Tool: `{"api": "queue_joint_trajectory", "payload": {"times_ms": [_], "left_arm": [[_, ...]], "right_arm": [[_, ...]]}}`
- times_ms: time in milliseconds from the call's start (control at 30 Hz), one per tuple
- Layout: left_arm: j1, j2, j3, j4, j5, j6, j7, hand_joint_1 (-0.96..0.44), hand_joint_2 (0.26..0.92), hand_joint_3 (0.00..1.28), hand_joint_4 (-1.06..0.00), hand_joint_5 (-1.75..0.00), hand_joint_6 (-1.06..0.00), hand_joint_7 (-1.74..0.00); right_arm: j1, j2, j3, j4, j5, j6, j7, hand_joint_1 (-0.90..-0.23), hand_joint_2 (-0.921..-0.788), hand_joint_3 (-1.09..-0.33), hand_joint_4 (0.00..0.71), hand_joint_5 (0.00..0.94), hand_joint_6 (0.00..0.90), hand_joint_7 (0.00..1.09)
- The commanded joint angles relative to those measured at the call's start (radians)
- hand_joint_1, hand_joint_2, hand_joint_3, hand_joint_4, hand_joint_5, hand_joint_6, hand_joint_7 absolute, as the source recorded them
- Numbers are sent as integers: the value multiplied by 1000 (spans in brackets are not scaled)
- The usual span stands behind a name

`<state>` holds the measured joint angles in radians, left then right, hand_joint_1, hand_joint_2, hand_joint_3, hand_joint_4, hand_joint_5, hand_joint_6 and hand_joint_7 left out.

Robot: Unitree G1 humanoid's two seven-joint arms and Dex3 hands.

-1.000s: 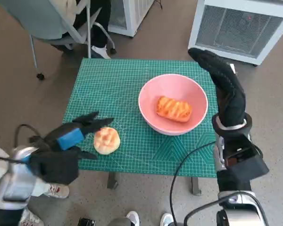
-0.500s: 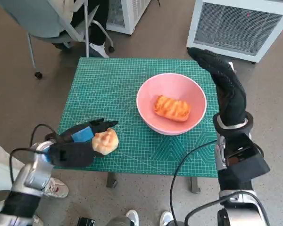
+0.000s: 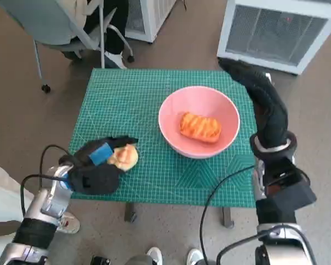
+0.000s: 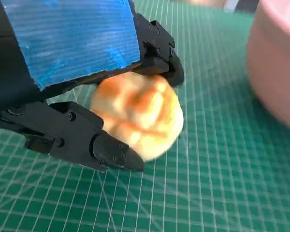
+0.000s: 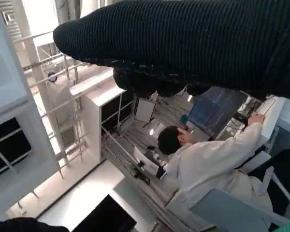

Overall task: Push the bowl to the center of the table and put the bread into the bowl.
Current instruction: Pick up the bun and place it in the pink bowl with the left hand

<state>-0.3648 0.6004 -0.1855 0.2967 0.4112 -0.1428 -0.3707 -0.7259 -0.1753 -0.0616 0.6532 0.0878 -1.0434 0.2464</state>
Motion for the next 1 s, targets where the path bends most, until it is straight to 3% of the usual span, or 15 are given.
{"api": "queue_joint_trajectory", "payload": {"times_ms": [33,300,533,800,1000], "left_arm": [[10,4,75,-157,-41,24,23,-1,919,79,-693,-1159,-599,-1177],[-56,-46,146,-376,-83,96,39,0,920,86,-659,-1152,-614,-1227],[-186,-117,126,-417,-66,83,98,0,920,87,-653,-1148,-615,-1236],[-362,-212,23,-253,7,24,165,1,920,66,-667,-1124,-651,-1206],[-451,-272,-40,-72,4,-11,149,0,921,71,-672,-1133,-632,-1211]], "right_arm": [[12,-1,2,10,8,11,12,-560,-921,-803,272,121,-1,713],[0,-3,1,25,1,9,8,-560,-921,-803,271,124,-1,715],[-11,-5,2,44,3,3,14,-559,-921,-804,269,127,-1,716],[-13,-9,0,39,-7,3,9,-555,-921,-808,267,132,-1,717],[-11,-11,-2,35,-14,2,4,-552,-921,-814,267,135,-1,718]]}}
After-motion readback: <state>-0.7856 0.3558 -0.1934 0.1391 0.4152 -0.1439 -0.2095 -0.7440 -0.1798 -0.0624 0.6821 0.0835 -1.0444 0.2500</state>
